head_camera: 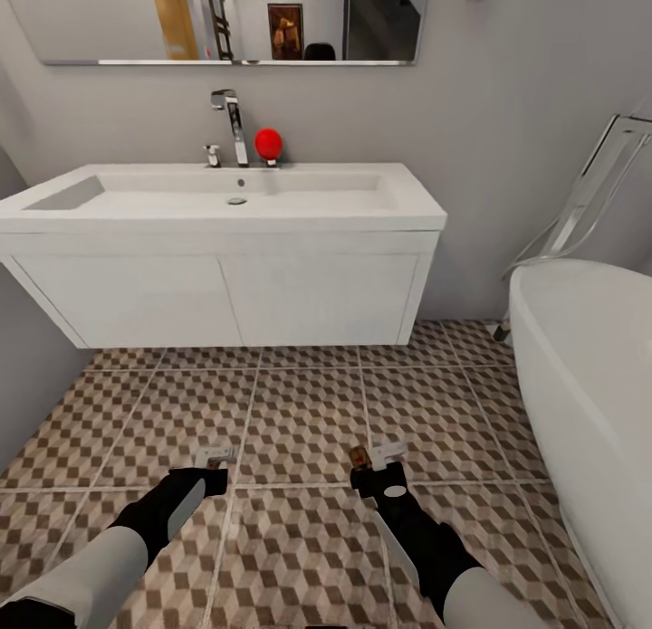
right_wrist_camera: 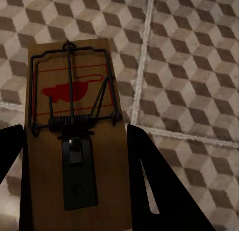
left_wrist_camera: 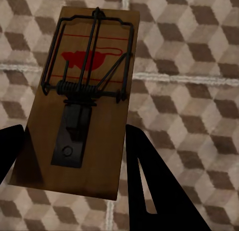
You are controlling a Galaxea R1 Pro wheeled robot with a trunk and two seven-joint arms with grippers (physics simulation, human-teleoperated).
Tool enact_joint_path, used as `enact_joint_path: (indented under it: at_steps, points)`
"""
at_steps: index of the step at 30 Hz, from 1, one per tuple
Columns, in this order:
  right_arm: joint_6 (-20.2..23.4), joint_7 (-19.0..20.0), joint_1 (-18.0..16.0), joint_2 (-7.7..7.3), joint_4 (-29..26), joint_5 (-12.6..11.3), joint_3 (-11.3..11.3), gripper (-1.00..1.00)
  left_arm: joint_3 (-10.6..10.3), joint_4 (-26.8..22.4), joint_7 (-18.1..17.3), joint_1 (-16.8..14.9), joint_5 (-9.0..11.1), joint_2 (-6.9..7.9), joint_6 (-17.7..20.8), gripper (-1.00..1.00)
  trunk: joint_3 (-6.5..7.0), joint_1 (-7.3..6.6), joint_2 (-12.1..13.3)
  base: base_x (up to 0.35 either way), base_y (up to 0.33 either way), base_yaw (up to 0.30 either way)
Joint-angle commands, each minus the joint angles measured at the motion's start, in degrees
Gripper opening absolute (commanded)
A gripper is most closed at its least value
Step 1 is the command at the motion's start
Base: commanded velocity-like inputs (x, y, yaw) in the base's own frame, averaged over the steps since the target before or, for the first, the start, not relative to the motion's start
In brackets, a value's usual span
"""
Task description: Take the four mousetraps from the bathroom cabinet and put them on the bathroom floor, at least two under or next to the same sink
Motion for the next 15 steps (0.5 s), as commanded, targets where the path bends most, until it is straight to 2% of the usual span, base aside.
enact_joint_path:
  at_steps: [1,15]
  points:
    - [0.2,-0.5,0.0,-0.05,-0.1,-0.8,0.3,-1.00,-0.5,-0.1,0.4,0.0,0.4,0.06,0.3,-1.00,-0.32,0.21,-0.4,0.000,0.000,0.000]
    - [0.2,-0.5,0.0,-0.05,-0.1,-0.8,0.3,-1.00,-0.5,-0.1,0.4,0.0,0.4,-0.06,0.3,-1.00,-4.14,3.29,-6.1,0.000,0.000,0.000]
